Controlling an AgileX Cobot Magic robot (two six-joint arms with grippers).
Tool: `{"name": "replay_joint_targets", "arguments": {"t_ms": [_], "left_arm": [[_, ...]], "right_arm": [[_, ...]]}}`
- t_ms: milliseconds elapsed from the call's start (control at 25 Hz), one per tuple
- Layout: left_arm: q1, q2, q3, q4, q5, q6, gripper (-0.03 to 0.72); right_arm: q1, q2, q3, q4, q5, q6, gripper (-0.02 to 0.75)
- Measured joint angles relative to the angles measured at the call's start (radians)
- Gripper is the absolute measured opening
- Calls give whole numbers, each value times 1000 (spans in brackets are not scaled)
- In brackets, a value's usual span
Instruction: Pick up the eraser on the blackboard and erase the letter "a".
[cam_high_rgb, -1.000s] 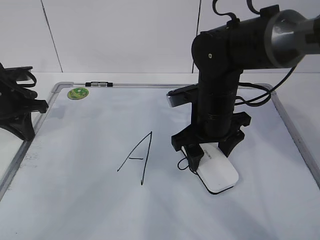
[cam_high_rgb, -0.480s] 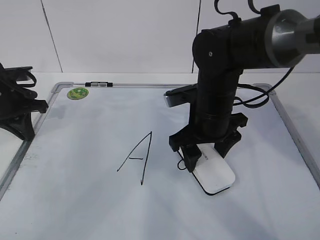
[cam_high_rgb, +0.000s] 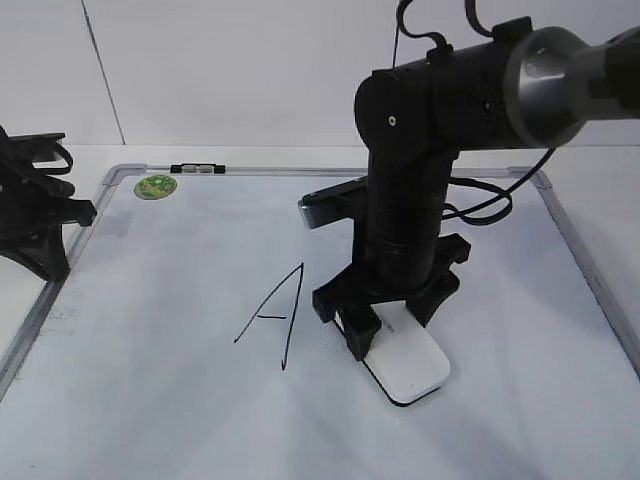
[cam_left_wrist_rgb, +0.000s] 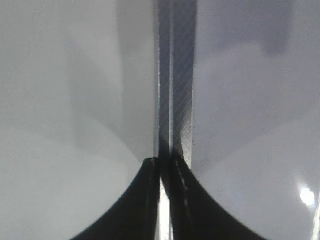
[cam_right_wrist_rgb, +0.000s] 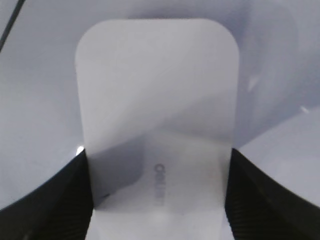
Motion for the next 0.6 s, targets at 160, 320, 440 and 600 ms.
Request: {"name": "replay_joint_targets", "arguments": {"t_ms": [160,320,440,600], "left_arm": [[0,0,0,0,0,0,34],[0,0,0,0,0,0,34],[0,0,0,0,0,0,34],[0,0,0,0,0,0,34]], "right_arm": [[16,0,0,0,0,-3,565],[48,0,0,4,0,-3,565],[78,0,0,10,2,-6,565],[104,0,0,19,6,-6,565]]}}
